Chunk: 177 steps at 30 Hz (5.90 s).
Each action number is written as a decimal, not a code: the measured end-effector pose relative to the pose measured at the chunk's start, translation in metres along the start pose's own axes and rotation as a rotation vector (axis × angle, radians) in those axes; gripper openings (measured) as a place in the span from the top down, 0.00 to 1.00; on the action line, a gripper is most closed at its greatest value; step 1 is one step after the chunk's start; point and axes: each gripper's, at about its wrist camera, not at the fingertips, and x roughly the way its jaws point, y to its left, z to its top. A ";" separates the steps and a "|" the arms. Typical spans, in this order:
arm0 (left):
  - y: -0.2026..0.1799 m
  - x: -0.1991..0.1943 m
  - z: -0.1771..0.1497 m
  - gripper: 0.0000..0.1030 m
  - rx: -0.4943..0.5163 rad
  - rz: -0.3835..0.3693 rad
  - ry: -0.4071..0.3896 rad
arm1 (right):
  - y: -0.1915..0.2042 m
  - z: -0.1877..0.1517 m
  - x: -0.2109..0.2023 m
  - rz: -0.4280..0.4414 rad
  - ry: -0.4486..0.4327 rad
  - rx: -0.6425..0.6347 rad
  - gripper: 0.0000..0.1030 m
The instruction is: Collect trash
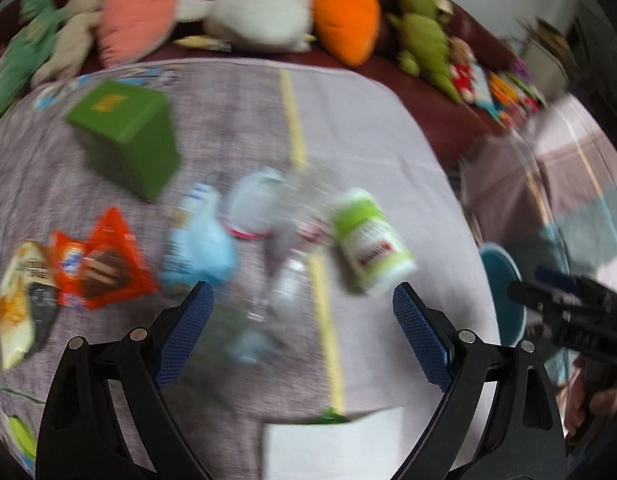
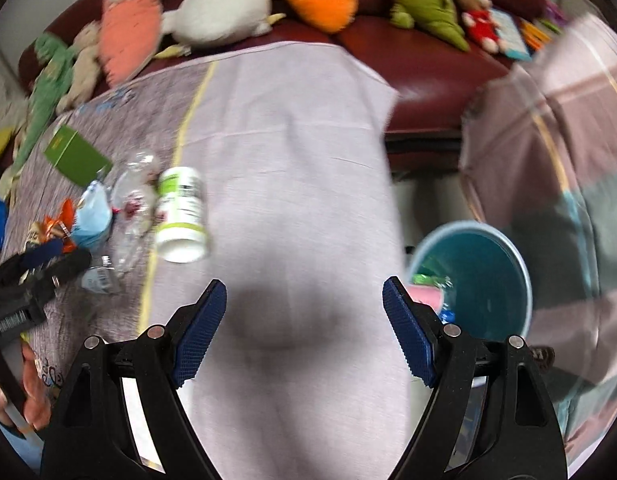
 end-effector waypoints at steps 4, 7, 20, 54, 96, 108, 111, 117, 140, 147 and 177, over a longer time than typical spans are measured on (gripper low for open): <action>0.036 -0.009 0.015 0.11 -0.055 0.035 -0.027 | 0.036 0.020 0.013 0.023 0.026 -0.078 0.25; 0.058 -0.011 0.022 0.11 -0.084 0.048 -0.032 | 0.060 0.037 0.034 0.056 0.075 -0.119 0.25; 0.109 0.011 0.037 0.11 -0.185 0.063 0.008 | 0.099 0.072 0.114 0.116 0.216 -0.152 0.37; 0.161 0.033 0.129 0.04 -0.571 0.420 -0.036 | 0.073 0.092 0.107 0.242 0.152 -0.158 0.53; 0.221 -0.017 0.056 0.29 -0.005 0.033 -0.009 | 0.145 0.075 0.053 0.139 0.108 -0.228 0.53; 0.261 0.050 0.108 0.27 0.006 -0.182 0.126 | 0.148 0.070 0.056 0.152 0.119 -0.188 0.53; 0.248 0.042 0.092 0.27 0.051 -0.211 0.119 | 0.143 0.071 0.058 0.142 0.129 -0.172 0.53; 0.212 0.014 0.045 0.28 0.163 -0.209 0.128 | 0.143 0.068 0.058 0.153 0.128 -0.163 0.53; 0.147 -0.032 -0.017 0.96 -0.002 -0.046 -0.047 | 0.111 0.021 0.033 0.190 0.090 -0.111 0.53; 0.127 -0.071 -0.006 0.96 -0.040 -0.032 -0.115 | 0.078 0.010 0.020 0.230 0.053 -0.065 0.53; -0.340 0.075 -0.038 0.96 0.524 -0.408 0.206 | -0.277 -0.114 -0.044 0.052 -0.193 0.544 0.53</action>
